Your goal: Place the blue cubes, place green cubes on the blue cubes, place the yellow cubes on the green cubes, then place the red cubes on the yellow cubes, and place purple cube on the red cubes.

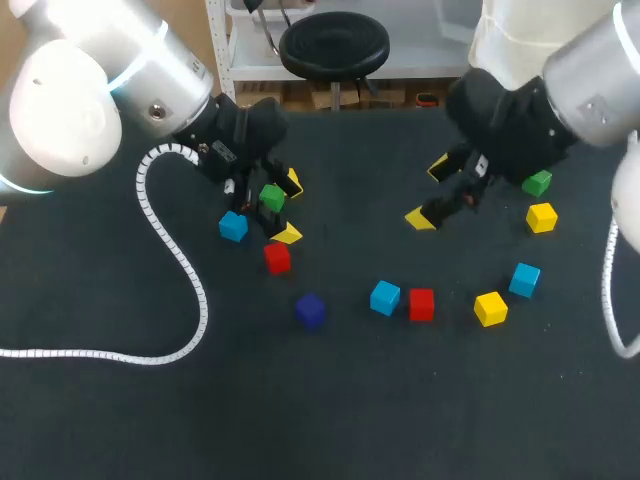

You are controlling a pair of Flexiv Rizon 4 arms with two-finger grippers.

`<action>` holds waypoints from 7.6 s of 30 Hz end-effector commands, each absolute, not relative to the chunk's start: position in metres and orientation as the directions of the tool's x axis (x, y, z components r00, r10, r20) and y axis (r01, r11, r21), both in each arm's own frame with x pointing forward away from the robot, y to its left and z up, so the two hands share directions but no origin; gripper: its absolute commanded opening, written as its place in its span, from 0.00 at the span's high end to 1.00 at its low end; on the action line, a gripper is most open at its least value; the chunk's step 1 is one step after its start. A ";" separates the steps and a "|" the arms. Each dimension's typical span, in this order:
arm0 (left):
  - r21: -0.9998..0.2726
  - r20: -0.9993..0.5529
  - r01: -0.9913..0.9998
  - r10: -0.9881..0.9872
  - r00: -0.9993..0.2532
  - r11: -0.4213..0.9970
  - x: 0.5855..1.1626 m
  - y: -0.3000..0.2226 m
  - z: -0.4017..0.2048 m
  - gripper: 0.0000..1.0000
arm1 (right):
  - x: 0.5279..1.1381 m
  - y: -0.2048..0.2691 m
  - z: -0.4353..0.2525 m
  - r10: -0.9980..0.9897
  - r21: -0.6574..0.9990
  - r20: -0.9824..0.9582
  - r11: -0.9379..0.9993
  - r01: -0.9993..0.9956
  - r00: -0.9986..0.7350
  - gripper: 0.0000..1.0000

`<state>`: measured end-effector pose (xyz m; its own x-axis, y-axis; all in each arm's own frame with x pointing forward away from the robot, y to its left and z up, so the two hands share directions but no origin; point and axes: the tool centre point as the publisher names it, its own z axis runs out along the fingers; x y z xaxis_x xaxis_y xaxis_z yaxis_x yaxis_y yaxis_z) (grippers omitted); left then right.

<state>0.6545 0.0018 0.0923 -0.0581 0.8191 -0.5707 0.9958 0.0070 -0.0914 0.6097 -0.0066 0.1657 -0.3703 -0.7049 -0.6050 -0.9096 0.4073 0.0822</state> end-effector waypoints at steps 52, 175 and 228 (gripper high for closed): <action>-0.093 -0.572 0.996 0.819 -0.056 0.004 0.656 0.002 0.092 0.00 | 0.562 0.023 0.022 -0.862 0.174 -0.387 0.281 -0.944 -0.328 0.00; -0.093 -0.572 0.996 0.819 -0.056 0.004 0.656 0.002 0.092 0.00 | 0.585 0.051 0.057 -0.907 0.023 -0.412 0.079 -0.997 -0.081 1.00; -0.093 -0.572 0.996 0.819 -0.056 0.004 0.656 0.002 0.092 0.00 | 0.687 0.063 0.005 -0.923 -0.052 -0.383 0.004 -0.999 0.017 1.00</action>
<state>0.6545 0.0018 0.0923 -0.0583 0.8191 -0.5706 0.9958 0.0072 -0.0915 0.6785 0.0648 0.0099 0.0149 -0.9308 -0.3653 -0.9978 0.0099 -0.0660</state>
